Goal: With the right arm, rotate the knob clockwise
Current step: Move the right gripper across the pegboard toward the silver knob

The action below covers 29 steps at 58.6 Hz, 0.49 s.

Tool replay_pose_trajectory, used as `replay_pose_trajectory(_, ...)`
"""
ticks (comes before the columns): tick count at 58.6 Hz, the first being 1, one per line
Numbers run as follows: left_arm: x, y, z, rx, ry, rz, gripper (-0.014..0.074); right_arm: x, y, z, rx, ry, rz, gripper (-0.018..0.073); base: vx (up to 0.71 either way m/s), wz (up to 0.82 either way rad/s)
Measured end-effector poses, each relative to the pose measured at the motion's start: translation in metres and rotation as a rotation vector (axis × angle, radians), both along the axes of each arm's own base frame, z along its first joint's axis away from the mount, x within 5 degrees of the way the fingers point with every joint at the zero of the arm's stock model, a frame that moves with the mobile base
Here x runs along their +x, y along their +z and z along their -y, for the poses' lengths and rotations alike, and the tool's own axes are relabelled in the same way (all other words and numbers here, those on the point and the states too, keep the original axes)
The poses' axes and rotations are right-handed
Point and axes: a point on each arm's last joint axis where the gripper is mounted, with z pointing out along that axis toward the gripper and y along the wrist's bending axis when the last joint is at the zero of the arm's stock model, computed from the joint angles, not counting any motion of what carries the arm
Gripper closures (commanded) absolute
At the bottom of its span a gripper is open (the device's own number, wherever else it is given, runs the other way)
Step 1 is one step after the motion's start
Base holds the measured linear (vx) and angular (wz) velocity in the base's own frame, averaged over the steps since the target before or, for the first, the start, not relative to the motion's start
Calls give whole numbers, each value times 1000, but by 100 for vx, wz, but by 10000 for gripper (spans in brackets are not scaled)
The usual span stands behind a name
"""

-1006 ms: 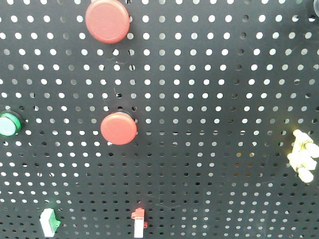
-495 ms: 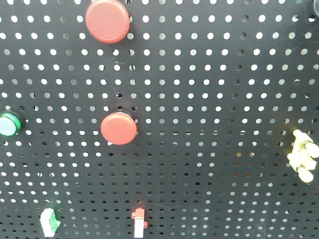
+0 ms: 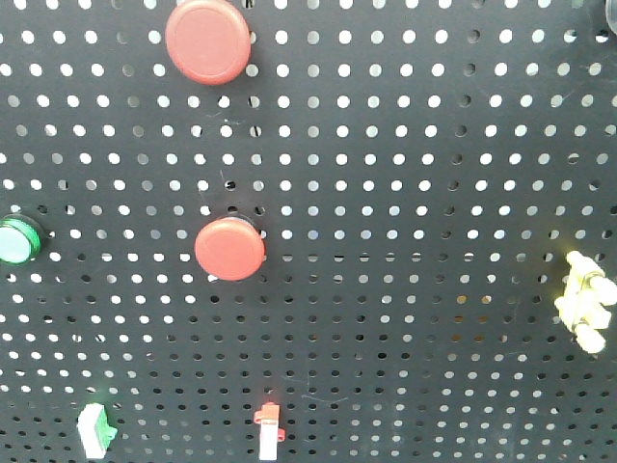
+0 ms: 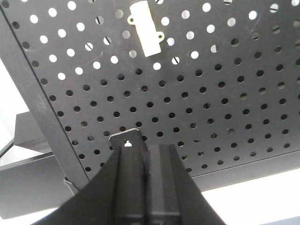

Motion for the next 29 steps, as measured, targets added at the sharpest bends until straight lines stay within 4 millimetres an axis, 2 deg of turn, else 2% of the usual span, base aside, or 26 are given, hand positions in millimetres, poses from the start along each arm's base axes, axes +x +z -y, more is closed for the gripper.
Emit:
replay_pose_trajectory(17,0,0,0,0,0,0,603,50,-7,-21,-34,69,-83,564,0,0)
replay_pose_trajectory(23,0,0,0,0,0,0,603,57,-11,-38,-86,173,-107,564,0,0)
replay_pose_trajectory(29,0,0,0,0,0,0,603,53,-17,-54,-196,267,-130,564,0,0)
